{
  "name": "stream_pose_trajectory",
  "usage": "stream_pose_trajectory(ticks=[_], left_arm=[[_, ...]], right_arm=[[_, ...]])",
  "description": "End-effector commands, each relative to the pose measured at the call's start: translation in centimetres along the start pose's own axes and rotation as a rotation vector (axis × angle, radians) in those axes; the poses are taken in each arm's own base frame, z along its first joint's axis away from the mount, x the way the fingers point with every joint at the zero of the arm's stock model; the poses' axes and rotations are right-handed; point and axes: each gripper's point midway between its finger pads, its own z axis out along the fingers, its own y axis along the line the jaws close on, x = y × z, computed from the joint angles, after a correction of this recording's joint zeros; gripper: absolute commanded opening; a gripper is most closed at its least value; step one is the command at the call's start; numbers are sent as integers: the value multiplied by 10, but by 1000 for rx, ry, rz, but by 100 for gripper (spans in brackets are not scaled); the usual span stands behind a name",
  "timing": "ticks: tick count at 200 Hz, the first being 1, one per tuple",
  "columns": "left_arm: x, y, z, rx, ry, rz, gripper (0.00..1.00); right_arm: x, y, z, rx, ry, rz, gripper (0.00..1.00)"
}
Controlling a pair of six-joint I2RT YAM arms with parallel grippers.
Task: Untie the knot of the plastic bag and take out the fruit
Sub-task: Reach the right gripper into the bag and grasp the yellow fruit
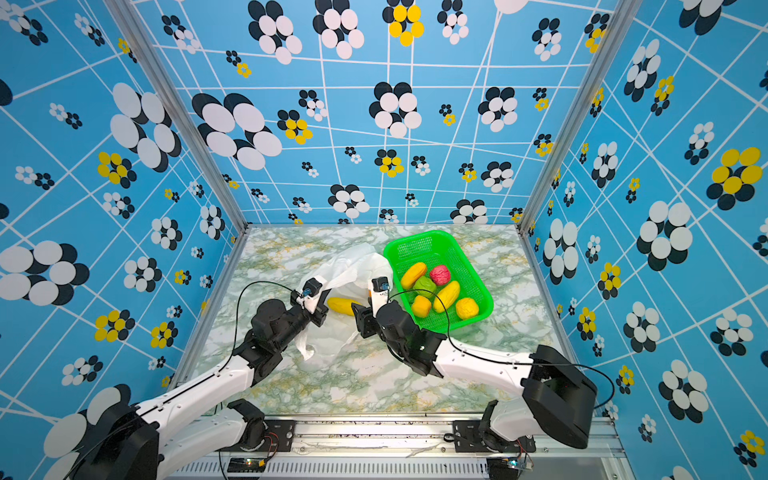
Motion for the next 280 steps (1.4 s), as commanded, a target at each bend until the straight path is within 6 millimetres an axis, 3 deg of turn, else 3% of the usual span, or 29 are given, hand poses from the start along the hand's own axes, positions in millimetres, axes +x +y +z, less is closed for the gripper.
stream_pose_trajectory(ticks=[1, 30, 54, 105, 138, 162, 196, 248, 280], left_arm=[[-4, 8, -4, -45, 11, -35, 0], [3, 8, -3, -43, 44, -34, 0], [5, 8, -3, -39, 60, -48, 0], [-3, 9, -4, -33, 62, -63, 0], [-5, 8, -6, -25, 52, -64, 0], [-4, 9, -7, -33, 52, -60, 0], [-4, 9, -10, -37, 41, -68, 0], [-1, 11, -10, -51, 37, -73, 0], [3, 13, -4, -59, 56, -77, 0]], right_arm=[[15, 9, 28, -1, 74, -71, 55], [42, 15, 72, 29, 192, -137, 62], [59, 3, 98, 61, 233, -123, 71], [88, -27, 132, 108, 311, -81, 93], [108, -38, 142, 131, 364, -102, 97], [118, -29, 148, 77, 401, -109, 91], [123, -28, 149, 64, 410, -102, 74], [104, -23, 136, 37, 344, -91, 45], [83, -9, 118, -15, 273, -82, 38]])
